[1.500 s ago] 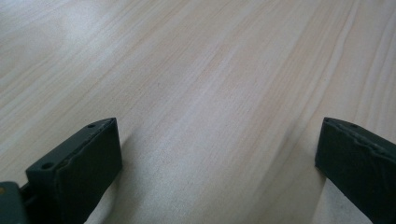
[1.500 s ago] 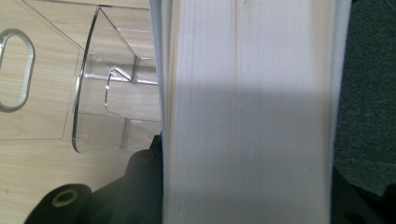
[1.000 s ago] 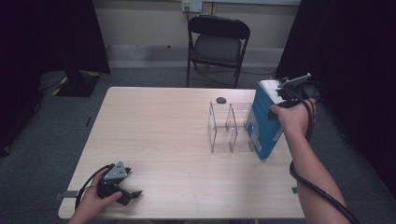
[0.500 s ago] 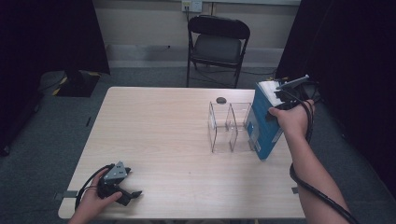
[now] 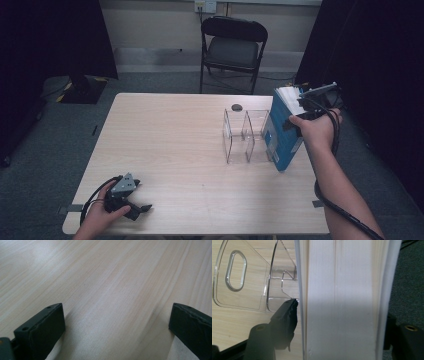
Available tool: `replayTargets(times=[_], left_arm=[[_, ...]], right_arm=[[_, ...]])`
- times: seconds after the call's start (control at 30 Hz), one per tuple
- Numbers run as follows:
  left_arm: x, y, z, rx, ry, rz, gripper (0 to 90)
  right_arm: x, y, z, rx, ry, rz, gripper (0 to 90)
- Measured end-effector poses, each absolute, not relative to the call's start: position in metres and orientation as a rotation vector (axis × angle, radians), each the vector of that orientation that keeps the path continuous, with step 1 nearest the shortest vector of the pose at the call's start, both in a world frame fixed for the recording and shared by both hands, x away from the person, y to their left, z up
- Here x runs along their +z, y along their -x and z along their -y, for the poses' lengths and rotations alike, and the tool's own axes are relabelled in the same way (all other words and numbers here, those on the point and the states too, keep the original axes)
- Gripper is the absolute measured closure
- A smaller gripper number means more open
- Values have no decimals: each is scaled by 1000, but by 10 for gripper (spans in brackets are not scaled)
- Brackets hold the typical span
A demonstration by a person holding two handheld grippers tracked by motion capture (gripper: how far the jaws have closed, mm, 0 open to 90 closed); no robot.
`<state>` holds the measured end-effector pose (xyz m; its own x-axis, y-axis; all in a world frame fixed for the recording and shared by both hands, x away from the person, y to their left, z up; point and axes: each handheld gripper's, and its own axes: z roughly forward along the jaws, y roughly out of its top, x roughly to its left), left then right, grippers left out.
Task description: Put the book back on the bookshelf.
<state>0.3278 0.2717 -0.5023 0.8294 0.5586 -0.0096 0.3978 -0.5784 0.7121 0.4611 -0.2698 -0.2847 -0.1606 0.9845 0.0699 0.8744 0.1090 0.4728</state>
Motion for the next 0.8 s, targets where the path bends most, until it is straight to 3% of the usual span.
replayTargets(times=[0.8], left_arm=[[-502,-330,-272,271,-2270,-683,0]], right_arm=[[-273,-437,269,626,-1794,-2171,208]])
